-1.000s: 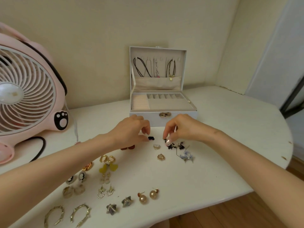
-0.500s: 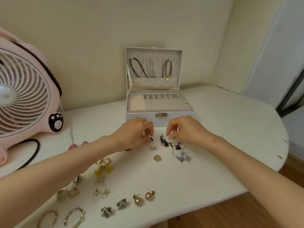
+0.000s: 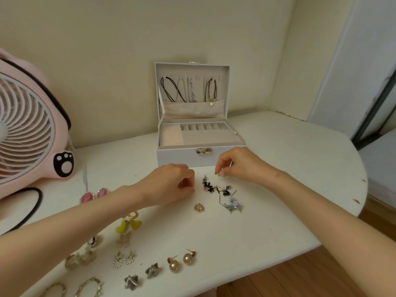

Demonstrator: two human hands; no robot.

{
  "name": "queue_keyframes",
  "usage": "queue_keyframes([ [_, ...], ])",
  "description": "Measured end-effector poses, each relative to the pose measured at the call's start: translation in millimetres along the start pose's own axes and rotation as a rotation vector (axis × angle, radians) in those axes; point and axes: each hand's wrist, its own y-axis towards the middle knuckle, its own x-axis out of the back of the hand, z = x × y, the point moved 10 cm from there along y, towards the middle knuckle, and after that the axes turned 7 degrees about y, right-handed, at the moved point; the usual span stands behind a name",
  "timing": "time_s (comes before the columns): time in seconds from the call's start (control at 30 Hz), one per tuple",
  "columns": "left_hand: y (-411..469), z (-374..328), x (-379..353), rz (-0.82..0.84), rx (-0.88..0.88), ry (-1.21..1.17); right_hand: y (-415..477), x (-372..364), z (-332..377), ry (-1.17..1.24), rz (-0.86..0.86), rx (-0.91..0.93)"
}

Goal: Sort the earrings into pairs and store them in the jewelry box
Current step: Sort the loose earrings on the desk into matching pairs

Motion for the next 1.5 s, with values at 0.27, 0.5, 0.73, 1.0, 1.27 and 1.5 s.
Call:
queue_keyframes([
  [0.27,-4,10,6,0.017,0.146,-0.511,-24,-21,32,0.178,0.201,0.106],
  [0.5,-18,17,8,0.029,0.238,-0.663,-34,-56,53,0.051,0.255,0.177],
  [0.73,-31,26,15,-0.004,0.233,-0.742,-34,-63,55,0.073,0.256,0.189],
  [1.0,-45,17,20,0.002,0.099,-0.407,-33,-62,62,0.128,0.173,0.216],
  [1.27,-60,13,20,0.005,0.081,-0.27,-32,-56,61,0.565,0.199,0.06],
  [1.5,-66,27,19,0.013,0.254,-0.584,-32,-59,70,0.612,0.208,0.066],
])
